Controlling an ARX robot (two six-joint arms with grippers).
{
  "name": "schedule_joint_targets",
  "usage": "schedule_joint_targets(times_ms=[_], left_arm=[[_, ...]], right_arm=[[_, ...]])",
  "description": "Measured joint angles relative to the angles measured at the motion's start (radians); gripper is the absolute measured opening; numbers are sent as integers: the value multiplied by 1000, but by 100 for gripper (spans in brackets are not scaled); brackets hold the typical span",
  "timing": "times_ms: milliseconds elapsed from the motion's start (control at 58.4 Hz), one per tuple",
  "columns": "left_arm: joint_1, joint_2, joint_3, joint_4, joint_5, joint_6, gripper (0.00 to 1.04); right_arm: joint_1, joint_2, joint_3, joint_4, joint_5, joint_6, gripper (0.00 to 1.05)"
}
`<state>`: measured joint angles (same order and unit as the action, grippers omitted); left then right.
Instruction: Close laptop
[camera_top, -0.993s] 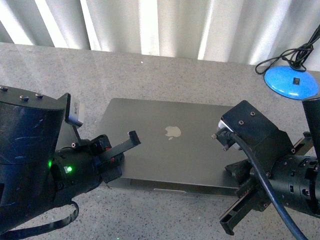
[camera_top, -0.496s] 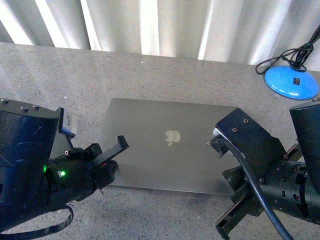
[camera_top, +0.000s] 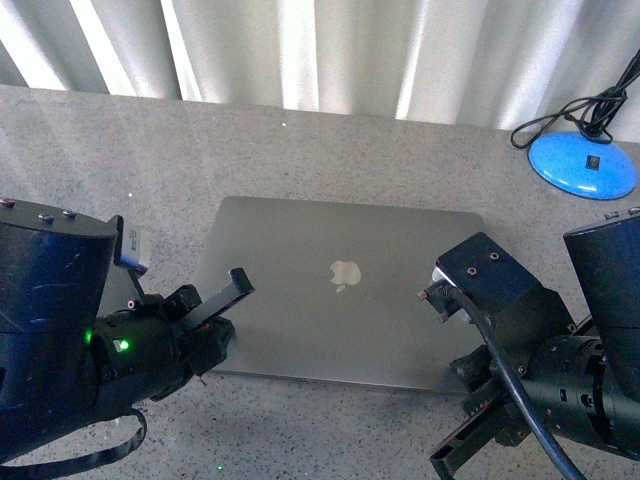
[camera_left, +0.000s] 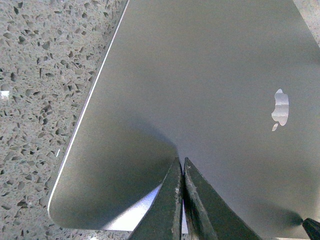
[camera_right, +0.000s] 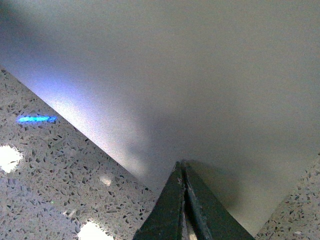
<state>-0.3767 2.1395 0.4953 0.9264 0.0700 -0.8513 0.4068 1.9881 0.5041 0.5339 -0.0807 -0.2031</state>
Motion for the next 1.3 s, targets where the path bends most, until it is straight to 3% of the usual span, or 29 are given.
schedule_joint_targets(times_ms=[171,359,633,839,1027,1129,1181,1301], left_arm=[[16,-24,-12,-24,-29,11,4],[48,-117,-47,-50,-132,78,4],[121,-454,-105,-47,-558,266,4],[128,-484,-114,-50,-583,294,37],[129,-481,-116,-45,-577,303,67],[157,-424,-178,173,-422,440,51],[181,-418,-233,290,-347,536,39],[223,-492,-309,433,-261,683,17]], right_arm=[[1,-1,-3,11,1,9,1],[-2,-48,-21,18,0,-6,1],[-23,-333,-47,23,38,-109,1],[-85,-638,-61,21,124,-186,3],[-154,-858,-77,29,185,-163,35],[-151,-852,-88,45,193,-142,51],[-150,-842,-142,179,284,-41,42],[-190,-904,-232,264,280,105,21]])
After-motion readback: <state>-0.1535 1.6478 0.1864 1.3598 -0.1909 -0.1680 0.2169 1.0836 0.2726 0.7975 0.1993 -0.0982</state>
